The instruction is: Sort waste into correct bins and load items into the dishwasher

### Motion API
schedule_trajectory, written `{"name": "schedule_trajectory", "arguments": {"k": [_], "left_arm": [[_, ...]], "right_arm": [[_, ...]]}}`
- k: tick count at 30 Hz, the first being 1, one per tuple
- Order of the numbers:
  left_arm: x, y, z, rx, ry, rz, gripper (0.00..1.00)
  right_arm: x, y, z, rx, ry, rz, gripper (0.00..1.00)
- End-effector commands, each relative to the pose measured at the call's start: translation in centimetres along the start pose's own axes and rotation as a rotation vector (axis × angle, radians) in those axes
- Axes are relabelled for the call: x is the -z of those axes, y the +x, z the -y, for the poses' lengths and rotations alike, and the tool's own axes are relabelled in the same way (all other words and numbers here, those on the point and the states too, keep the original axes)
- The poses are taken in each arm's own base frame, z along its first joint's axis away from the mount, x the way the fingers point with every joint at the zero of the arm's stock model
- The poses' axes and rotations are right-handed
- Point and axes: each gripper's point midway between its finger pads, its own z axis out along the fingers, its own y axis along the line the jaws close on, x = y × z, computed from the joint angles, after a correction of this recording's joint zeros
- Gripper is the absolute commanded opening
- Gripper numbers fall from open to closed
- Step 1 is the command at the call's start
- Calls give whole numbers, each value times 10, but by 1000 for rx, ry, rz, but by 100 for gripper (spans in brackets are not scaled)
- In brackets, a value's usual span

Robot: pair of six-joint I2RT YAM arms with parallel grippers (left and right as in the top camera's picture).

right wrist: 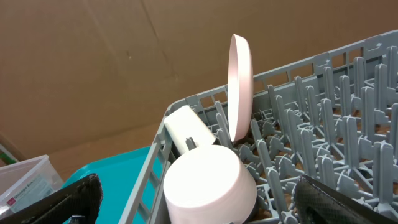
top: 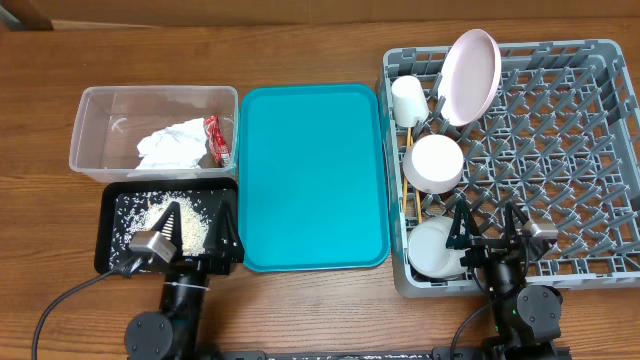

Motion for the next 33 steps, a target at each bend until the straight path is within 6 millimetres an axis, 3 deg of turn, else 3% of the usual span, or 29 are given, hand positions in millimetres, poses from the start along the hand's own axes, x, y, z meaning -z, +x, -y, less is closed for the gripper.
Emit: {"name": "schedule_trajectory", "arguments": {"k": [1,7,18,20,33], "left_arm": [[1,-1,1,-153,16,34,100],[-5,13,-6,-166,28,66,100],[-7,71,-34,-223,-28,-111,100],[-4,89,-43,-244,-57,-190,100],[-4,86,-47,-277,-65,-181,100]], "right_arm": [[0,1,1,3,-1,7,100],[0,1,1,3,-1,7,100],[0,1,1,2,-1,7,100],[0,1,1,3,-1,7,100],[0,1,1,3,-1,7,100]]}}
